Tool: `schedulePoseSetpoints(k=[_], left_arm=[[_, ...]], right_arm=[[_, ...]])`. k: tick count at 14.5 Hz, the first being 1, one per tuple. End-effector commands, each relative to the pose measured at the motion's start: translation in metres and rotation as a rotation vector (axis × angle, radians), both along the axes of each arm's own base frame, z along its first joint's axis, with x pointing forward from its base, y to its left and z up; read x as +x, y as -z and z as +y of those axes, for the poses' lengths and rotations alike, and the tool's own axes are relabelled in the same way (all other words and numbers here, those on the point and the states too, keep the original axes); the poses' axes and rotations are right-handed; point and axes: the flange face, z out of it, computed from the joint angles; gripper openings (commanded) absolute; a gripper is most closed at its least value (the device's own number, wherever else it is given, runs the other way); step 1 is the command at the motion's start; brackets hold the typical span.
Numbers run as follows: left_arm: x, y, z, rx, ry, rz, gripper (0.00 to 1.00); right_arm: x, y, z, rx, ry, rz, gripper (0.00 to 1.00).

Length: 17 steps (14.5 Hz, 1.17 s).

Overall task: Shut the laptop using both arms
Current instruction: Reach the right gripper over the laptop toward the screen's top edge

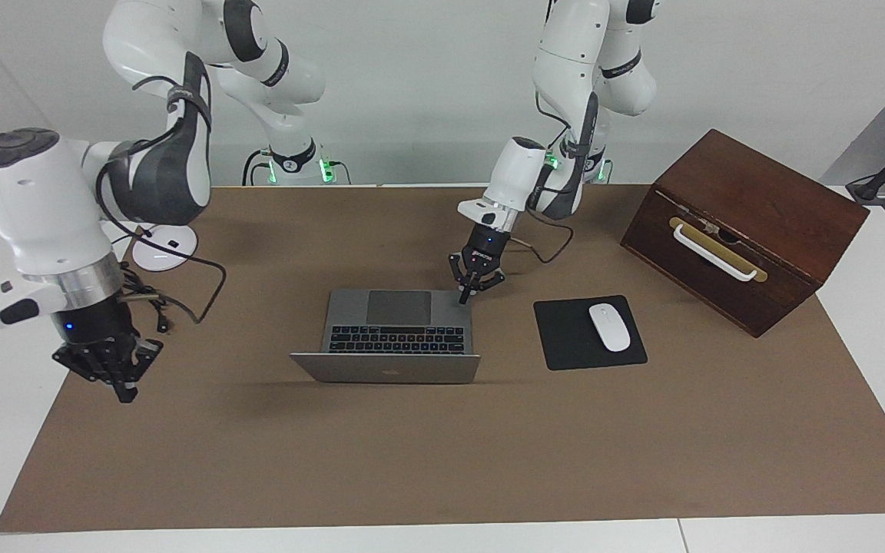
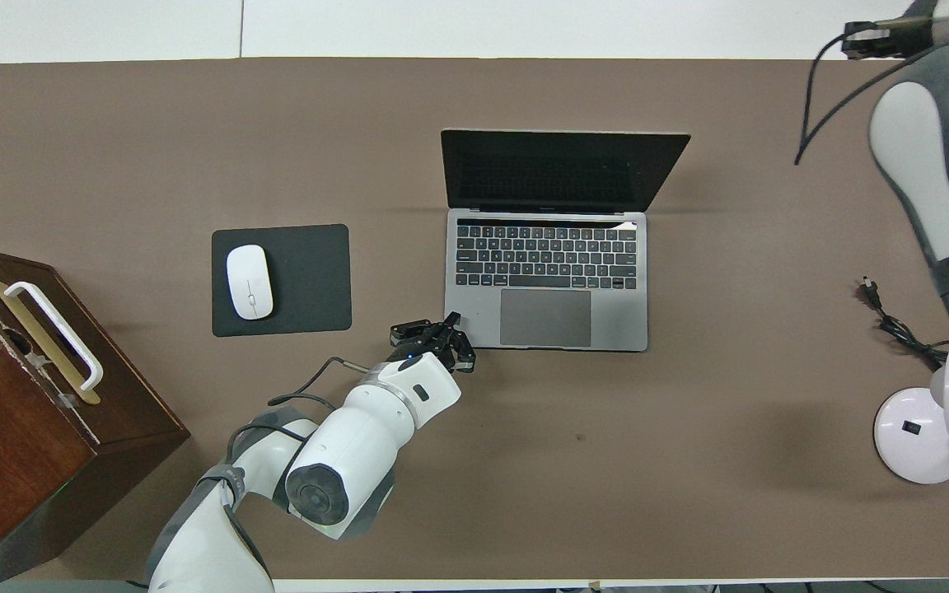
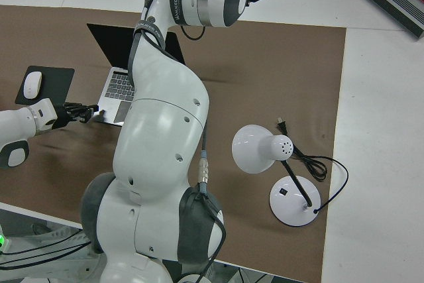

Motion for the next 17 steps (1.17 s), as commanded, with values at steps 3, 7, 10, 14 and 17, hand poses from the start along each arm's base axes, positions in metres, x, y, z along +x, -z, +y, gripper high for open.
schedulePoseSetpoints(k=[3, 7, 10, 14, 17], left_arm=[[0.001, 0.012, -0.002, 0.027, 0.019, -0.016, 0.0], [-0.001, 0.017, 0.0, 0.056, 0.05, -0.024, 0.0], [-0.002, 0.024, 0.001, 0.078, 0.068, -0.024, 0.0], [-0.002, 0.032, 0.003, 0.117, 0.105, -0.035, 0.0], [-0.002, 0.032, 0.003, 0.122, 0.11, -0.036, 0.0]], right_arm=[[0.023, 0.027, 0.111, 0.092, 0.08, -0.065, 0.0], [0.02, 0.044, 0.16, 0.127, 0.089, -0.066, 0.0], [0.016, 0.043, 0.177, 0.122, 0.066, -0.066, 0.0], [-0.009, 0.048, 0.235, 0.153, 0.004, 0.066, 0.0], [-0.018, 0.055, 0.231, 0.127, 0.014, 0.173, 0.0]])
